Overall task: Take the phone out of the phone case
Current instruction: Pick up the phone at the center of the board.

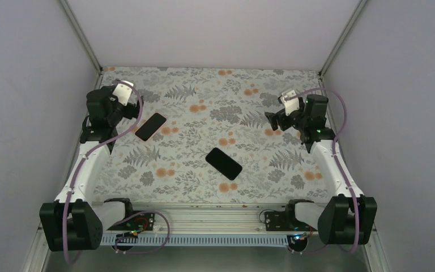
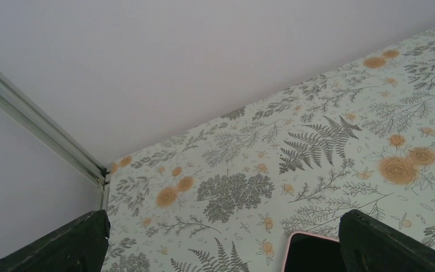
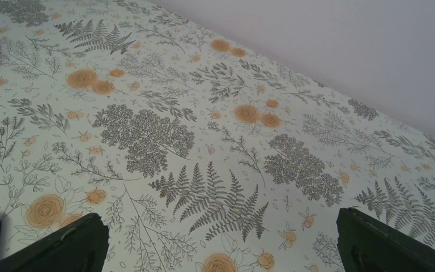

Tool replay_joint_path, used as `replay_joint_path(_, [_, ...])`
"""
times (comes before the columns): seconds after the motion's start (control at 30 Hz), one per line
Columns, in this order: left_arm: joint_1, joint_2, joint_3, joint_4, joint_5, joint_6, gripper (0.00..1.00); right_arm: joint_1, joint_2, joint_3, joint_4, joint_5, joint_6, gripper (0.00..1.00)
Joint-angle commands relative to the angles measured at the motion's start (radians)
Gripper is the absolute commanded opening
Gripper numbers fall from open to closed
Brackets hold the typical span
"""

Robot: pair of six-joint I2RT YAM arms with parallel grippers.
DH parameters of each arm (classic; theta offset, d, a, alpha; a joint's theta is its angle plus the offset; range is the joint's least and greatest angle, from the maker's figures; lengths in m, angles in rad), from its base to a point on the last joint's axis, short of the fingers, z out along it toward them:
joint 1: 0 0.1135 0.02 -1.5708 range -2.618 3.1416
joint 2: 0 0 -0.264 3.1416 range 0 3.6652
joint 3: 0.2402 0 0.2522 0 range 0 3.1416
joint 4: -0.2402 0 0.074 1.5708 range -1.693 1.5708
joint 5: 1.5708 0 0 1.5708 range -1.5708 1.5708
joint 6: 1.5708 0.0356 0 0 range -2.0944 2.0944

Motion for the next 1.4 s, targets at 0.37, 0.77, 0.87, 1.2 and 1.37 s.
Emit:
replay_joint_path(0.37, [0.007, -0.047, 0.029, -0.028, 0.036, 0.023, 1.00, 0.332, 0.070, 0.085, -0.252, 0.199, -0.024, 1.00])
replay_joint_path(0.77, [0.007, -0.036, 0.095, -0.142, 0.074, 0.085, 1.00, 0.678, 0.280, 0.131, -0.438, 0.299, 0.065, 1.00])
replay_joint_path(0.87, [0.006, -0.039, 0.096, -0.144, 0.069, 0.079, 1.00, 0.728, 0.343, 0.133, -0.460, 0.278, 0.069, 1.00])
replay_joint_path(1.2, [0.007, -0.006, 0.098, -0.172, 0.019, 0.068, 1.00, 0.771, 0.537, 0.195, -0.501, 0.216, 0.092, 1.00])
replay_joint_path(1.37, [0.007, 0.007, 0.090, -0.168, -0.007, 0.073, 1.00, 0.779, 0.578, 0.207, -0.506, 0.229, 0.099, 1.00])
